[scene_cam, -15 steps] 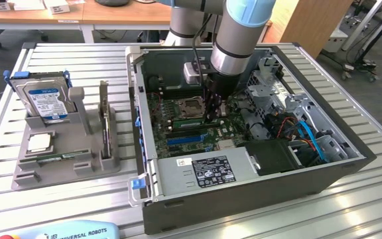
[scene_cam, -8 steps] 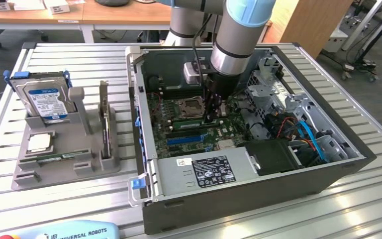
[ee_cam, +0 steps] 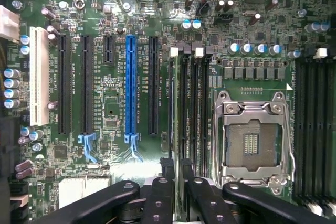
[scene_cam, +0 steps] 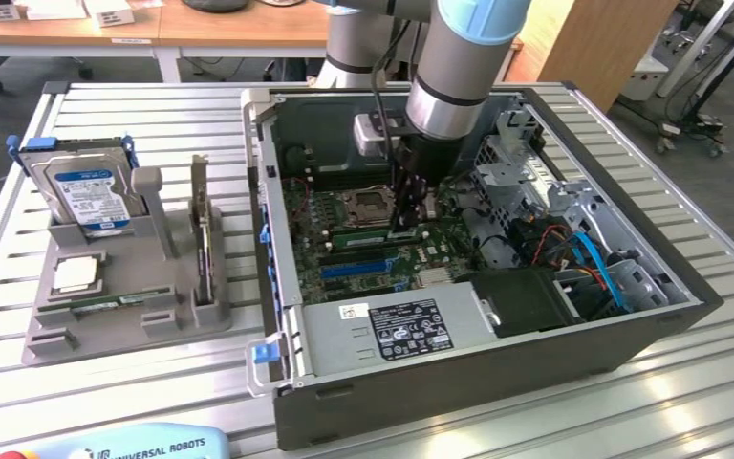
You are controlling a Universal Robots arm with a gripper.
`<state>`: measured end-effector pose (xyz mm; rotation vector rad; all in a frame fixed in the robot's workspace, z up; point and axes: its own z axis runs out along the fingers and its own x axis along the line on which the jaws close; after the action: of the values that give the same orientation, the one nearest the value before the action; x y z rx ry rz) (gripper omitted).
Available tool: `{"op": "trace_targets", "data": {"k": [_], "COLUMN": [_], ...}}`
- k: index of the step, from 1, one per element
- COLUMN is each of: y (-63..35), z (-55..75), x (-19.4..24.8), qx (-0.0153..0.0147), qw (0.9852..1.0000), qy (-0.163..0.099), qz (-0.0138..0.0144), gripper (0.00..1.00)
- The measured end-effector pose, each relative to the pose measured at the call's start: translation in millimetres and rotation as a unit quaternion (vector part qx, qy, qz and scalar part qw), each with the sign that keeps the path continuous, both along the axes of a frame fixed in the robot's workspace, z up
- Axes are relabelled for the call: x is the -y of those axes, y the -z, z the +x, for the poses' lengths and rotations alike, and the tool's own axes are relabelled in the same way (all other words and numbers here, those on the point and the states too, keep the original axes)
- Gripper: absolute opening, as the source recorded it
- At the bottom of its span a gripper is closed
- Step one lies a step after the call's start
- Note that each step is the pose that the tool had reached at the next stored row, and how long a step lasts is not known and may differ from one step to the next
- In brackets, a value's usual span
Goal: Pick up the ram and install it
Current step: 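Insert the ram into the slot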
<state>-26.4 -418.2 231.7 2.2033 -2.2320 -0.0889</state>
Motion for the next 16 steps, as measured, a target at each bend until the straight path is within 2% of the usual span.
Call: {"op": "trace_targets", "data": {"k": [16], "y": [-26.5], "z": [0.4], "x": [0.0], "qx": [0.0], "qw": [1.0], "qy": [0.0], "qz": [0.001], "gripper": [0.19]}}
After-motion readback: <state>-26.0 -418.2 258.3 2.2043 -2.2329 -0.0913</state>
